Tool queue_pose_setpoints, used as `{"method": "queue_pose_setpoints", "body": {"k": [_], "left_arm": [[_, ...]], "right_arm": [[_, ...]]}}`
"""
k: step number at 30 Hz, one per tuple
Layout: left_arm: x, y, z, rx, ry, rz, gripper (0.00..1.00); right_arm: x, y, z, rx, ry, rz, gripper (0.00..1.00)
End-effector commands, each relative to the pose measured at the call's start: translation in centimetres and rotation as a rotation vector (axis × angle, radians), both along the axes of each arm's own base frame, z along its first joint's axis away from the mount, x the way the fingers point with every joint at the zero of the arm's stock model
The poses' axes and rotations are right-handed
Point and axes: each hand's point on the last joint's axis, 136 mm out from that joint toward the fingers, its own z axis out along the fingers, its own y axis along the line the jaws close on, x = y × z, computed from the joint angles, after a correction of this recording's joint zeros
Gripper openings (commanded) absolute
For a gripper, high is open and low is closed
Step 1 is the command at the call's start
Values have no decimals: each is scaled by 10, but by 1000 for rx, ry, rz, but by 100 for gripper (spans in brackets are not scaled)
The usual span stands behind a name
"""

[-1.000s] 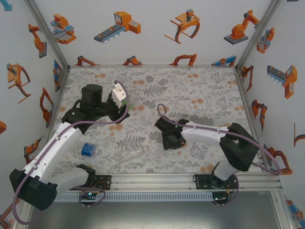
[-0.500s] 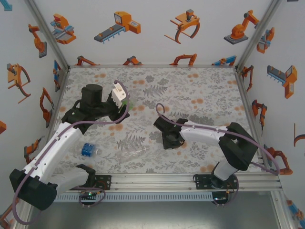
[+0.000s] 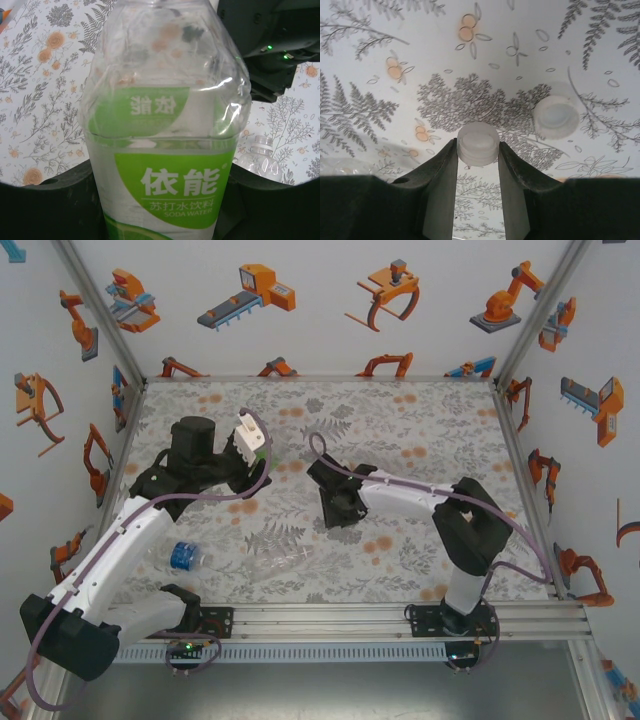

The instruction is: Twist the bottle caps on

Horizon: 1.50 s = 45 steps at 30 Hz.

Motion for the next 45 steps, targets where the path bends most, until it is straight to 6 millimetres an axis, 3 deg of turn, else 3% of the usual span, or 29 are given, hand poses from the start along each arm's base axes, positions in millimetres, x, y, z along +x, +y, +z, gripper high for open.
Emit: {"method": "queue_pose_setpoints", "body": {"k": [1, 7, 13, 16, 18, 20, 26, 33, 40, 45], "left_arm": [[2, 0, 1, -6, -11, 0, 4], [2, 1, 1, -3, -11, 4, 4], [3, 0, -1, -2, -3, 2, 4], [3, 0, -1, -3, -3, 3, 4], [4, 0, -1, -3, -2, 3, 4], [4, 0, -2, -2, 3, 2, 4], [4, 1, -4, 5, 3, 9, 4], [4, 1, -3, 2, 3, 8, 4], [4, 1, -3, 5, 2, 9, 4], [5, 1, -3, 7, 0, 10, 4]], "right_arm": [[12, -3, 4, 7, -10, 14, 33], [19, -37, -4, -21, 11, -41, 33], [23, -88, -9, -84, 25, -120, 33], [26, -112, -3, -175, 0, -145, 33], [30, -118, 5, -218, -17, -148, 33], [33, -111, 10, -193, -19, -143, 33], [35, -65, 20, -64, -19, -83, 34], [36, -24, 6, -46, 16, -13, 36], [41, -13, -8, -57, 37, 1, 40], [40, -13, -5, -59, 38, 3, 45]]}}
